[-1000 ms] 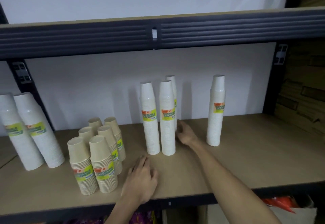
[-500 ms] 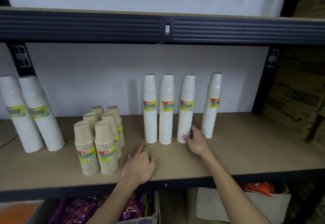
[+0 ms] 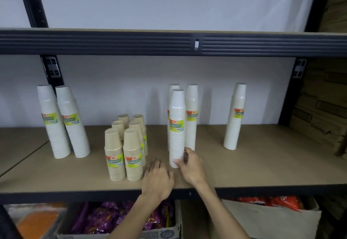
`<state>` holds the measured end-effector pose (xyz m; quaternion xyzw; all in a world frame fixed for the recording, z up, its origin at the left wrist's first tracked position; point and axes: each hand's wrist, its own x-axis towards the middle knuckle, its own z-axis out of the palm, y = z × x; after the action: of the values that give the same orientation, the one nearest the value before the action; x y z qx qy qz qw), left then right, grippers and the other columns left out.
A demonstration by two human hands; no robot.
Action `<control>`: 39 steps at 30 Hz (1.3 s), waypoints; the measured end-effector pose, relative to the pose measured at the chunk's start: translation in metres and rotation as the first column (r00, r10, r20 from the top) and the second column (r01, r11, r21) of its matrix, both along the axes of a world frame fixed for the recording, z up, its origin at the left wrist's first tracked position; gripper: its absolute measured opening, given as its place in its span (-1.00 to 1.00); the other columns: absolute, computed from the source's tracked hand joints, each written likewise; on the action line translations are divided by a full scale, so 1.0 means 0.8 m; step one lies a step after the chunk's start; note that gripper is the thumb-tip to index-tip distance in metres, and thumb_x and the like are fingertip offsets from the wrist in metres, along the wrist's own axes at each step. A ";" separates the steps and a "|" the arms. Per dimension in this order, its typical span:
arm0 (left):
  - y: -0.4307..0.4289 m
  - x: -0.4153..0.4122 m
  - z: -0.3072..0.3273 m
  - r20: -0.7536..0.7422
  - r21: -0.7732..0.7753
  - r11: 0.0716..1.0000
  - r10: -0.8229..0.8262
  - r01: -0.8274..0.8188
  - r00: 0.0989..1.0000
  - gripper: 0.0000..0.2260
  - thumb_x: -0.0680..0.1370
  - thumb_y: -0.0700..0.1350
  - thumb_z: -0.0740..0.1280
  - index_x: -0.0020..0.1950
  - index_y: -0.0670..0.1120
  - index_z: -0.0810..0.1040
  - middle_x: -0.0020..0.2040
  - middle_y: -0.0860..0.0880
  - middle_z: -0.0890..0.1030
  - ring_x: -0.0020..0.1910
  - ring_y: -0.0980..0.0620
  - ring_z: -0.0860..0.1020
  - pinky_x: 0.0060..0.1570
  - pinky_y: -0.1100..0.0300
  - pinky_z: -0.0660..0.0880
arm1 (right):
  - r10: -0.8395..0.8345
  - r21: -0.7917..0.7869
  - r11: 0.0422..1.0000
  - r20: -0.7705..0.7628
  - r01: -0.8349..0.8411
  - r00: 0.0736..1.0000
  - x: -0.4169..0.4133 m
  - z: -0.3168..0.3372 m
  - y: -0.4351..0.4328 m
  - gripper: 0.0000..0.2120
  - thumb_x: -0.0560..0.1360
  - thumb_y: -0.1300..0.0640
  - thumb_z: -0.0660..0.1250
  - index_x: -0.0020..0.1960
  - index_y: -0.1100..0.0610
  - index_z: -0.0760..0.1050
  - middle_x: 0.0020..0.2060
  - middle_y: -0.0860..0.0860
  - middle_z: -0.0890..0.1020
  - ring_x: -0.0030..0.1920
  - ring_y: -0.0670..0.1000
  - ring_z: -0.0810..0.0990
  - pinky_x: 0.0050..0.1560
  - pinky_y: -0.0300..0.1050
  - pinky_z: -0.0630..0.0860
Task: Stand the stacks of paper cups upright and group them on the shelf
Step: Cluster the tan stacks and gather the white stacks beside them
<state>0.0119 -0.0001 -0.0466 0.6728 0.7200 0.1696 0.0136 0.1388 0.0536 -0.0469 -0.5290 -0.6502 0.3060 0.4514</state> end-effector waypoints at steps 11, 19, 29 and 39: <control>0.001 -0.002 -0.003 -0.042 0.014 1.000 -0.022 0.023 0.999 -0.50 0.61 0.02 0.03 0.48 -0.21 0.24 0.49 -0.18 0.29 0.51 -0.10 0.21 0.48 0.06 0.14 | -0.122 0.002 0.992 -0.061 0.122 0.991 -0.021 0.003 0.001 -0.58 0.40 0.09 0.55 0.20 0.17 0.55 0.03 0.02 0.69 -0.01 -0.08 0.63 -0.20 -0.56 0.40; 0.014 -0.005 -0.013 -0.055 0.013 0.999 -0.033 0.033 0.998 -0.42 0.58 0.06 -0.10 0.54 -0.18 0.17 0.55 -0.15 0.22 0.55 -0.07 0.13 0.51 0.05 0.05 | -0.480 0.013 0.874 -0.124 0.485 0.869 0.116 0.011 -0.002 -0.60 0.43 0.07 0.52 0.19 0.16 0.51 -0.02 0.06 0.62 0.07 0.11 0.61 0.00 -0.19 0.41; 0.018 -0.005 -0.015 -0.039 -0.017 0.997 -0.069 0.069 0.997 -0.50 0.67 0.02 -0.10 0.59 -0.13 0.05 0.59 -0.08 0.10 0.58 -0.04 0.02 0.52 0.04 -0.03 | -0.353 -0.094 0.929 0.055 0.357 0.934 0.211 0.023 0.078 -0.25 0.43 0.10 0.53 0.51 0.15 0.25 0.37 0.10 0.48 0.34 0.15 0.48 0.29 0.00 0.42; 0.017 -0.004 -0.012 -0.025 -0.057 0.996 -0.076 0.075 0.997 -0.49 0.67 0.02 -0.12 0.59 -0.13 0.01 0.60 -0.07 0.07 0.58 -0.04 -0.01 0.53 0.04 -0.05 | -0.298 -0.019 0.953 0.096 0.301 0.950 0.187 0.021 0.034 -0.52 0.40 0.14 0.54 0.26 0.17 0.48 0.12 0.07 0.66 0.04 0.02 0.64 0.07 -0.14 0.52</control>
<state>0.0083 0.0134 -0.0561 0.7011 0.6986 0.1396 0.0293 0.2880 0.0805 -0.0301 -0.6427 -0.5772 0.2200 0.4532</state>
